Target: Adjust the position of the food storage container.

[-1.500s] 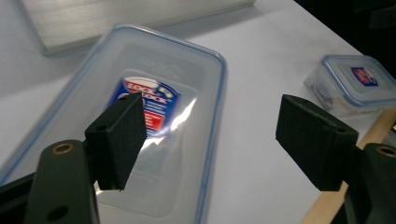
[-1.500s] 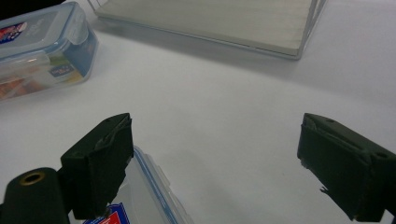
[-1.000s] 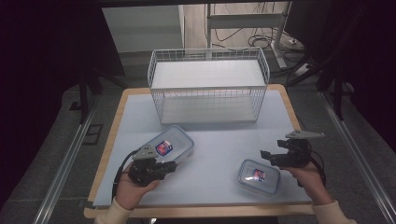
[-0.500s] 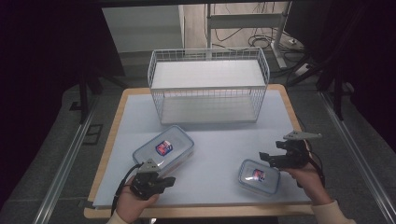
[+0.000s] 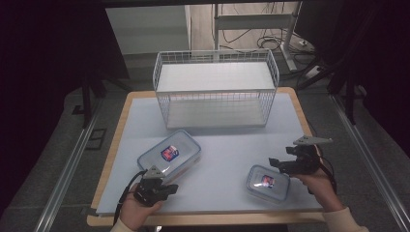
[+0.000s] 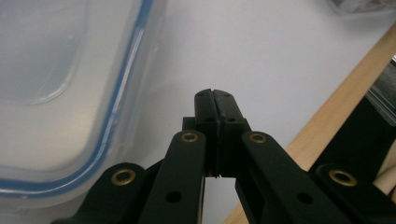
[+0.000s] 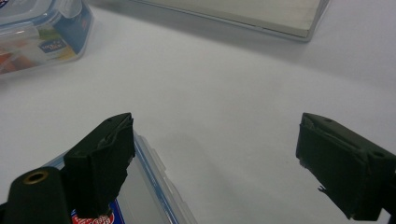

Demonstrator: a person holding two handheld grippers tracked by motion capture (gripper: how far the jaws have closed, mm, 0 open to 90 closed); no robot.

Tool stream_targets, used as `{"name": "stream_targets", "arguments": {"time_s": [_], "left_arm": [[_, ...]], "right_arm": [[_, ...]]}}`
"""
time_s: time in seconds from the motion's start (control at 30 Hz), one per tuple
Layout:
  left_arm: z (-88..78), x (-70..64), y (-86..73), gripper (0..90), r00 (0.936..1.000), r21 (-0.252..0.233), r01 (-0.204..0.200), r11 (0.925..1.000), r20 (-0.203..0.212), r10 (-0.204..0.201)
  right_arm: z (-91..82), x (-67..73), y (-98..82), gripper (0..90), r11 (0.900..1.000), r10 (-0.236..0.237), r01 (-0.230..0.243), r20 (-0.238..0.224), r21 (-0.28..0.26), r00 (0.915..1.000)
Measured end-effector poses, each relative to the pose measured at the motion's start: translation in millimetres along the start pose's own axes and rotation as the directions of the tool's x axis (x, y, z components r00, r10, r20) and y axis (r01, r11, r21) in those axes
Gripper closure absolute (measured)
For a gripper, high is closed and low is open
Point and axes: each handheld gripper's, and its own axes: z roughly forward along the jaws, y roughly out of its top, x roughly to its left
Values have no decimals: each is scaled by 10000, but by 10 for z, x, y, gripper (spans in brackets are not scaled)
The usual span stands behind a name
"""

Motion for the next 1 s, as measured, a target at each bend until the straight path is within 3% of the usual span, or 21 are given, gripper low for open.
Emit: {"name": "stream_targets", "arguments": {"time_s": [0.23,0.4,0.5,0.83,1.0], "left_arm": [[16,11,-7,900,9999,101,-1,9999,-112,3],[27,80,-9,900,9990,139,97,9999,-440,-91],[13,119,-20,900,9993,97,205,9997,-300,-202],[-5,158,-24,900,9989,114,226,9997,-412,-221],[-38,256,-37,900,9978,105,451,9989,-497,-446]], "right_arm": [[2,9,1,113,10000,-74,74,50,44,10000],[11,13,1,113,9999,-87,87,62,60,9999],[2,16,-1,129,9998,-194,197,265,-86,9995],[-9,5,-2,137,9997,-85,94,418,-210,9991],[-12,2,-1,138,9997,-73,83,424,-231,9991]]}}
